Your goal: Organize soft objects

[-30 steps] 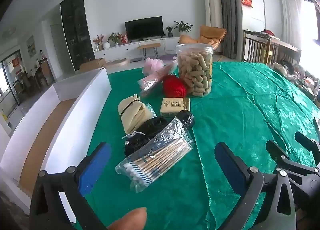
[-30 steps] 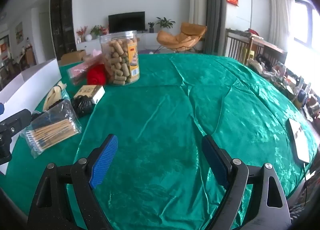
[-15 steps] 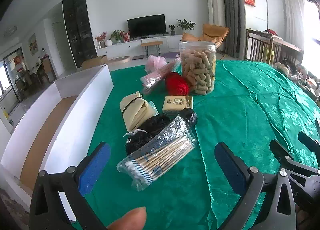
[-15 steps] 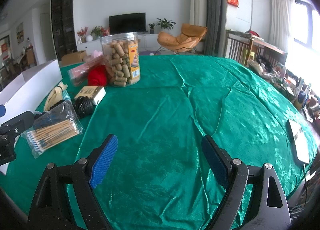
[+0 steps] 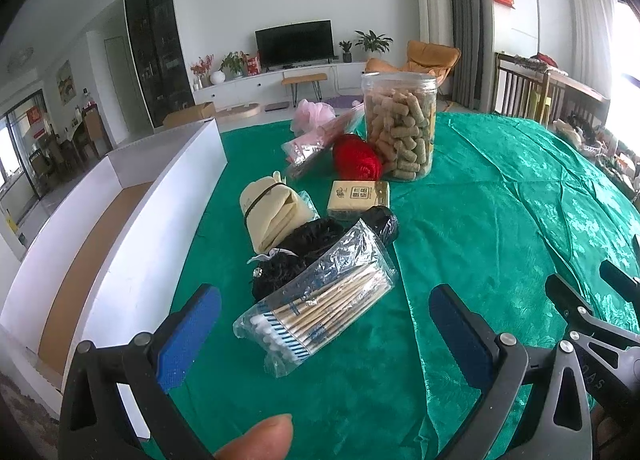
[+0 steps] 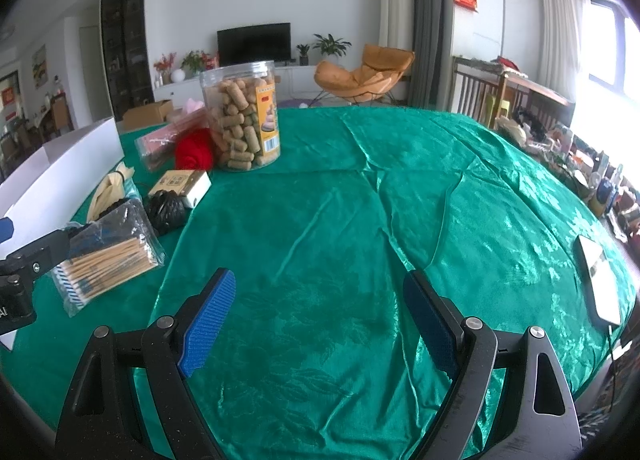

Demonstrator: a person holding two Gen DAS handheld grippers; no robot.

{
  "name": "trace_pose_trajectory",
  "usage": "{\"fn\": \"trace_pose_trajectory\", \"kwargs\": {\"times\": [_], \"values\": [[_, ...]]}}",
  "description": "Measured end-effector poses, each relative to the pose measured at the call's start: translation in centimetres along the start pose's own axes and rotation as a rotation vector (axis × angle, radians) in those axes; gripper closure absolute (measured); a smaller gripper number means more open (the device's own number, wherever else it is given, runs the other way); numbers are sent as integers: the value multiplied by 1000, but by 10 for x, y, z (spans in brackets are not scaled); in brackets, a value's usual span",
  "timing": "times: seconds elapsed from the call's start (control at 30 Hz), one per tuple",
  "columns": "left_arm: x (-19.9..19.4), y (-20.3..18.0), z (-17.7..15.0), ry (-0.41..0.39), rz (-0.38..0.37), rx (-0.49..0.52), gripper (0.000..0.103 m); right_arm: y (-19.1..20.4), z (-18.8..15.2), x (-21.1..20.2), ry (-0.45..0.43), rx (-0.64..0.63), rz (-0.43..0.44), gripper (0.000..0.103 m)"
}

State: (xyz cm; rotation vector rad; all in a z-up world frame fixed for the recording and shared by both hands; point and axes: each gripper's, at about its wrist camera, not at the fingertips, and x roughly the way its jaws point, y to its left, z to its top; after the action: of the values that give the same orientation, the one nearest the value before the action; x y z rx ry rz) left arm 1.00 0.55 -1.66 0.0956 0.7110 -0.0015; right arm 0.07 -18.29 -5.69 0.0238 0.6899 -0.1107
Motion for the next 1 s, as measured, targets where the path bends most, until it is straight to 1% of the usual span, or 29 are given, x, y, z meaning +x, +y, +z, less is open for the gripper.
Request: {"fn": "trace_pose_trajectory", "kwargs": {"times": [0.87,1.0], "values": [[5,2,0,22,4,-3,0,-1,-2,3,1,4,1,15],[1,15,10,10,17,-17,0,-4,-3,5,1,18,5,15]]}}
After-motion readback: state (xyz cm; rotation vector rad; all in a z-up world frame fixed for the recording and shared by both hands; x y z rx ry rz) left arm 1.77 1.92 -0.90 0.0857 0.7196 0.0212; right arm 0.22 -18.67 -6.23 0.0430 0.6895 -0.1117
